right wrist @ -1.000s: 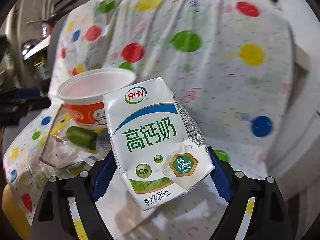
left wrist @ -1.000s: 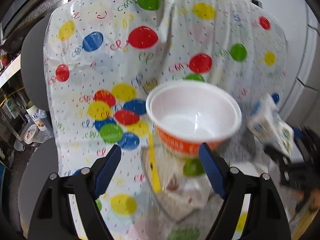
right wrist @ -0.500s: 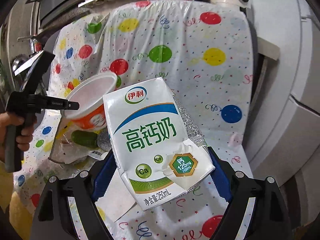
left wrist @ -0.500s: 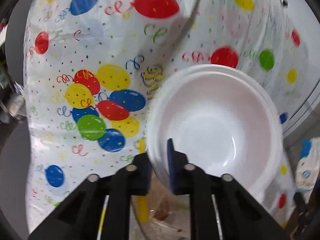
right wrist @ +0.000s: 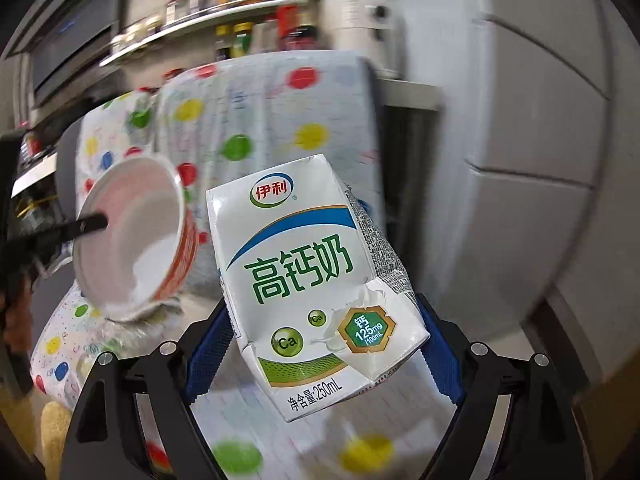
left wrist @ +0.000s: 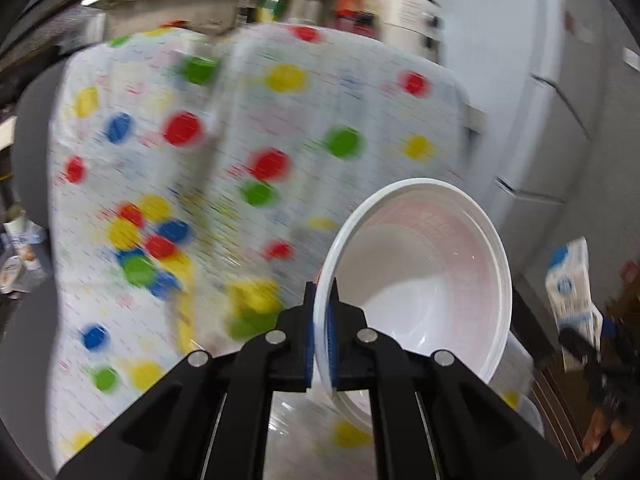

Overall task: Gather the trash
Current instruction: 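Carry bowl and carton to the bin and release both inside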

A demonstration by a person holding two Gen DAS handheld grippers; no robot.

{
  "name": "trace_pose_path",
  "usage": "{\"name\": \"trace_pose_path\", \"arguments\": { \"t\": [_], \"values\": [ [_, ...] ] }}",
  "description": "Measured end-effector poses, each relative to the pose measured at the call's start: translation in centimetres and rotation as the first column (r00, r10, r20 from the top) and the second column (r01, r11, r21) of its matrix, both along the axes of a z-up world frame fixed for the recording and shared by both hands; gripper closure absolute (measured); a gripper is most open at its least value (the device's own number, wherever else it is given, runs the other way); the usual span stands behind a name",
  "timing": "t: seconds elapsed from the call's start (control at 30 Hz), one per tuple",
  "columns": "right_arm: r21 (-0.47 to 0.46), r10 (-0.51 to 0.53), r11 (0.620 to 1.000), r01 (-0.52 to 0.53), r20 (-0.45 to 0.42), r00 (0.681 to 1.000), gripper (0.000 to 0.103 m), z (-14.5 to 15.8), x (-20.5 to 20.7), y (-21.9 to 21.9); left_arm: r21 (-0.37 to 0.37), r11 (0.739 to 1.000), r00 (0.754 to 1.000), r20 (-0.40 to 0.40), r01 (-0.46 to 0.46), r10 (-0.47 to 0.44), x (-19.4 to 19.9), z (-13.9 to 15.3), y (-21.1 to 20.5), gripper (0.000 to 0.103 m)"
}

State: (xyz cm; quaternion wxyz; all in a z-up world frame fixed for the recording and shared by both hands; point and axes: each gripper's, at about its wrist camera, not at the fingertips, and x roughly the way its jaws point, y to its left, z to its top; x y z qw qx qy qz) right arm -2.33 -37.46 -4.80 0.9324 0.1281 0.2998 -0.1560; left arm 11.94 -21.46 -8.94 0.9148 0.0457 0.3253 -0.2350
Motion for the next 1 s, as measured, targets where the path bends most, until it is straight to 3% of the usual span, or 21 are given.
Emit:
{"name": "trace_pose_path", "arguments": {
  "t": [0.17, 0.27, 0.37, 0.5, 0.63, 0.77, 0.8, 0.83, 0.9, 1.0],
  "values": [
    [-0.014, -0.193, 0.981, 0.193, -0.079, 0.978, 0.018, -1.9, -9.5, -1.9, -0.029, 0.981, 0.980, -0.041, 0.193, -0.195, -6.8, -3.9, -4.5, 0.100],
    [0.005, -0.316, 0.948, 0.319, -0.115, 0.942, 0.018, -3.6, -15.5, -3.0, 0.013, 0.954, 0.953, -0.034, 0.300, -0.300, -11.2, -6.2, -7.9, 0.100],
    [0.015, -0.400, 0.913, 0.409, -0.169, 0.901, 0.018, -5.6, -19.7, -3.8, 0.042, 0.917, 0.916, -0.094, 0.396, -0.391, -14.6, -9.1, -11.3, 0.100],
    [0.063, -0.461, 0.872, 0.485, -0.224, 0.859, 0.018, -8.6, -23.1, -5.3, 0.115, 0.871, 0.875, -0.157, 0.477, -0.458, -18.0, -13.0, -15.7, 0.100],
    [0.114, -0.488, 0.846, 0.520, -0.227, 0.843, 0.018, -10.1, -23.8, -7.3, 0.188, 0.826, 0.843, -0.205, 0.532, -0.497, -19.3, -16.3, -19.9, 0.100],
    [0.099, -0.519, 0.829, 0.551, -0.230, 0.823, 0.018, -11.1, -24.0, -8.9, 0.220, 0.788, 0.816, -0.220, 0.575, -0.534, -19.7, -18.2, -23.4, 0.099],
    [0.111, -0.521, 0.825, 0.555, -0.232, 0.821, 0.018, -11.4, -24.0, -9.3, 0.233, 0.774, 0.807, -0.236, 0.588, -0.542, -19.7, -19.0, -24.6, 0.091],
    [0.130, -0.521, 0.819, 0.559, -0.238, 0.820, 0.018, -12.0, -24.0, -9.9, 0.236, 0.769, 0.802, -0.249, 0.594, -0.544, -19.7, -19.5, -25.3, 0.073],
    [0.138, -0.515, 0.818, 0.559, -0.258, 0.817, 0.018, -13.2, -23.6, -10.5, 0.226, 0.774, 0.804, -0.239, 0.592, -0.545, -19.9, -19.8, -26.0, 0.047],
    [0.179, -0.491, 0.816, 0.549, -0.287, 0.822, 0.016, -15.2, -22.8, -11.5, 0.238, 0.766, 0.801, -0.229, 0.598, -0.554, -19.7, -19.9, -26.6, 0.047]
  ]
}}
